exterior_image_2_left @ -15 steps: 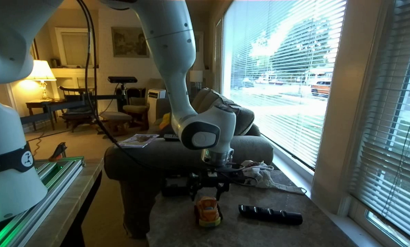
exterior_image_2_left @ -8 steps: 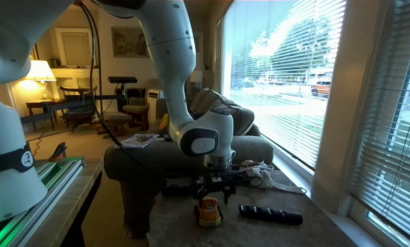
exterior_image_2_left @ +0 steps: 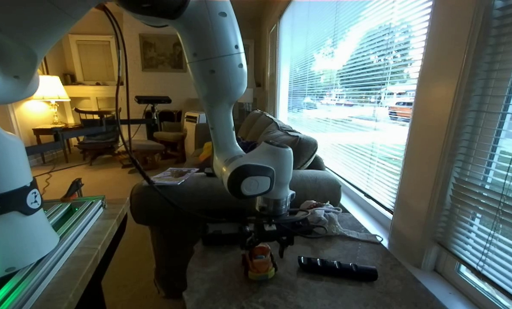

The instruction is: Put the orange car in the black box.

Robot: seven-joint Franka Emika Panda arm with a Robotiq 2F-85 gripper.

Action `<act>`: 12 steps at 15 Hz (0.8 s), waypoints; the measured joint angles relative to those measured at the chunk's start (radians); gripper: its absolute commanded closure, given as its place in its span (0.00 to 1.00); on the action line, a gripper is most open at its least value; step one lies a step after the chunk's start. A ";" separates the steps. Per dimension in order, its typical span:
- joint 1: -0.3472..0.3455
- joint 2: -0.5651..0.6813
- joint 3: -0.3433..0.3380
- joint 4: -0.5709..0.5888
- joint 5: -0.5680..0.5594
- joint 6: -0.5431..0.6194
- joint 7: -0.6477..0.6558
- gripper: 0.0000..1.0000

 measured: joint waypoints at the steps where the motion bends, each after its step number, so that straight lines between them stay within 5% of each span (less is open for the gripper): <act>1: -0.003 0.002 0.004 0.005 0.000 -0.016 0.000 0.00; 8: -0.036 0.024 0.039 0.047 0.005 -0.134 0.000 0.00; 9: -0.037 0.027 0.040 0.051 0.005 -0.143 0.000 0.06; 10: -0.038 0.029 0.040 0.054 0.005 -0.147 0.000 0.28; 12: -0.038 0.033 0.040 0.064 0.005 -0.151 0.000 0.32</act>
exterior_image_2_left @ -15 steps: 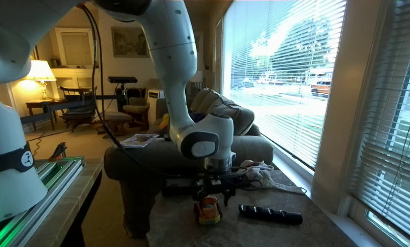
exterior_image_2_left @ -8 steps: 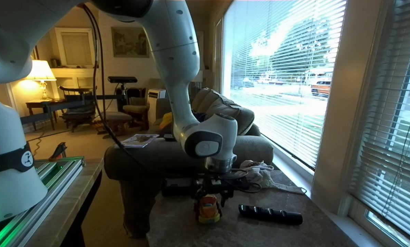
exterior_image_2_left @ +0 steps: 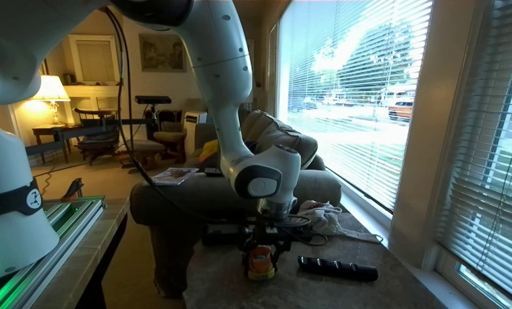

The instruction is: Put the orange car in the black box.

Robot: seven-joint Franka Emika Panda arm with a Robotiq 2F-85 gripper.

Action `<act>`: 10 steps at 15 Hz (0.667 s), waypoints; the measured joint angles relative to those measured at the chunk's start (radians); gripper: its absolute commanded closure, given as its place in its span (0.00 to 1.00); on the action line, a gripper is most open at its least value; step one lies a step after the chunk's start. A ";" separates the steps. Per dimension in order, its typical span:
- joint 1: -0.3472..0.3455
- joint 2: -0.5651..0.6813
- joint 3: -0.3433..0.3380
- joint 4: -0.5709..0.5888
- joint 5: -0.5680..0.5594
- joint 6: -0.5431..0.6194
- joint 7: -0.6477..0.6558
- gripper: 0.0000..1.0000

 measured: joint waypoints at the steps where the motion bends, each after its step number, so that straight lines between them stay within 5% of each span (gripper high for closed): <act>1: 0.000 0.003 0.000 0.004 0.000 0.000 0.000 0.38; 4: -0.002 0.002 0.003 0.009 0.001 -0.016 0.000 0.51; 10: -0.010 -0.005 0.028 0.019 0.004 -0.030 0.001 0.56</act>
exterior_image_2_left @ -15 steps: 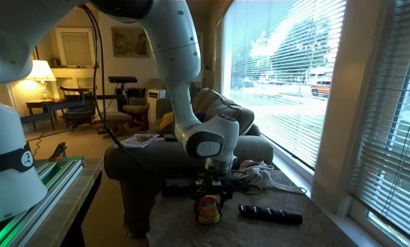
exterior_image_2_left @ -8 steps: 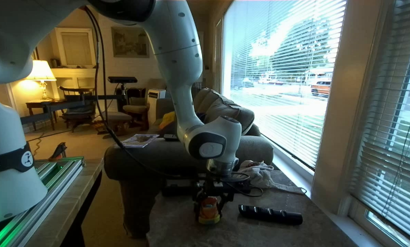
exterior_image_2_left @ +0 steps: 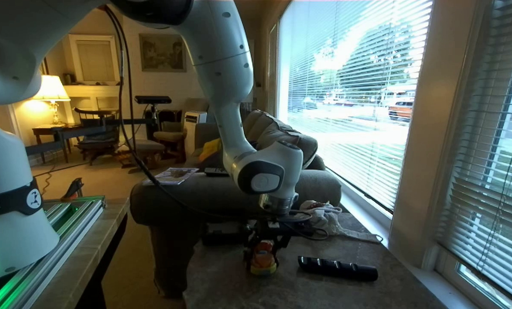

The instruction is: Put the orange car in the black box.

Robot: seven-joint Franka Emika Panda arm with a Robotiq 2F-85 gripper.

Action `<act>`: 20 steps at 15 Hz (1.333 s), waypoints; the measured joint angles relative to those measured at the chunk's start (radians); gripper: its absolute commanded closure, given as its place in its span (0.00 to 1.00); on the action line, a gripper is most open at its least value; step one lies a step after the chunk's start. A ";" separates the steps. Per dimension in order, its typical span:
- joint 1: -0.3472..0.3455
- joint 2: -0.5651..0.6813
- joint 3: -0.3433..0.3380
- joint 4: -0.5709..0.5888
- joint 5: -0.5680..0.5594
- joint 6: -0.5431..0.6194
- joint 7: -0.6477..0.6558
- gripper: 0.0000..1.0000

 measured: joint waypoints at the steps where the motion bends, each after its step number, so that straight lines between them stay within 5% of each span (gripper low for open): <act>1: 0.002 -0.002 0.006 0.006 0.000 -0.001 0.000 0.56; 20: 0.083 -0.141 0.109 0.078 0.084 -0.255 0.000 0.56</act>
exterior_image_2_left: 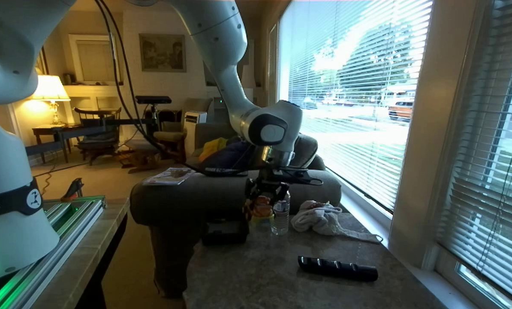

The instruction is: Put the orange car in the black box.

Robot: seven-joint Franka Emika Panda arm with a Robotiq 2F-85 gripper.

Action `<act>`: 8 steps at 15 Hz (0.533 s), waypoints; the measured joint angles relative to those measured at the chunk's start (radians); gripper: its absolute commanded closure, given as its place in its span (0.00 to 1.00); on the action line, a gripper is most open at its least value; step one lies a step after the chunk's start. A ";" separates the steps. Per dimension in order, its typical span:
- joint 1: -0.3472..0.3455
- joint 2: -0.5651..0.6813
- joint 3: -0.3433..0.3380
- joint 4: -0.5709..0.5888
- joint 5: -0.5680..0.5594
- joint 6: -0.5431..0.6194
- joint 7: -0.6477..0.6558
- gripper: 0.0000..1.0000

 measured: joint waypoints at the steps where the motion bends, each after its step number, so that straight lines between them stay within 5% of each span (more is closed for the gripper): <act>1: 0.007 0.005 0.000 0.009 0.009 -0.014 0.000 0.56; 6: 0.024 0.029 0.000 0.039 0.070 -0.049 0.001 0.56; 7: 0.025 0.032 0.001 0.042 0.083 -0.049 0.001 0.31; 8: 0.025 0.032 0.002 0.044 0.097 -0.049 0.001 0.31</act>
